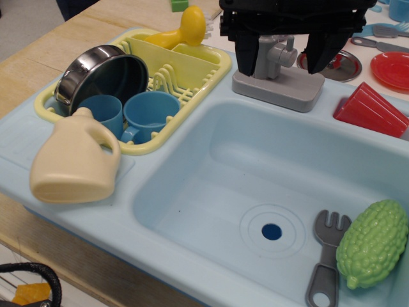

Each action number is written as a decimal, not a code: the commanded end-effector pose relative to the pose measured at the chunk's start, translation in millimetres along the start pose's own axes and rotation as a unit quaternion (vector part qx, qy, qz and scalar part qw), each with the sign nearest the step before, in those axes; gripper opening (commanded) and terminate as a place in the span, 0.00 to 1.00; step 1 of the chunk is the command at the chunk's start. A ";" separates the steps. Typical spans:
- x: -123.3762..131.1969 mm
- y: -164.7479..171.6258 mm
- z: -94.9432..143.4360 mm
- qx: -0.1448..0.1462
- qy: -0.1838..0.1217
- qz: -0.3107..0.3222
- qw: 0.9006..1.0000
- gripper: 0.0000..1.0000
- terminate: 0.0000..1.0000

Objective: Turn lever vertical to front

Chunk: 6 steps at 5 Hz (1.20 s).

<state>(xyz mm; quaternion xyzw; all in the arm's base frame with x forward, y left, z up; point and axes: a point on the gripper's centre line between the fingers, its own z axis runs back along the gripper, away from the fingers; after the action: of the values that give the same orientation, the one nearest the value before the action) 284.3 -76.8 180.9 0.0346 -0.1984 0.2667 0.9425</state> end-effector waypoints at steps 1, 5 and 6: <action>0.0 0.0 0.0 0.000 0.000 0.000 1.000 1.00 0.00; 54.3 -38.2 -9.2 -0.018 -0.017 -0.108 0.994 1.00 0.00; 52.5 -34.0 -14.9 -0.020 -0.003 -0.098 0.995 1.00 0.00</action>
<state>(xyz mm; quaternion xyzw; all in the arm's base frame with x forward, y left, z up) 342.7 -85.3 175.9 0.0360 -0.1856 0.1615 0.9686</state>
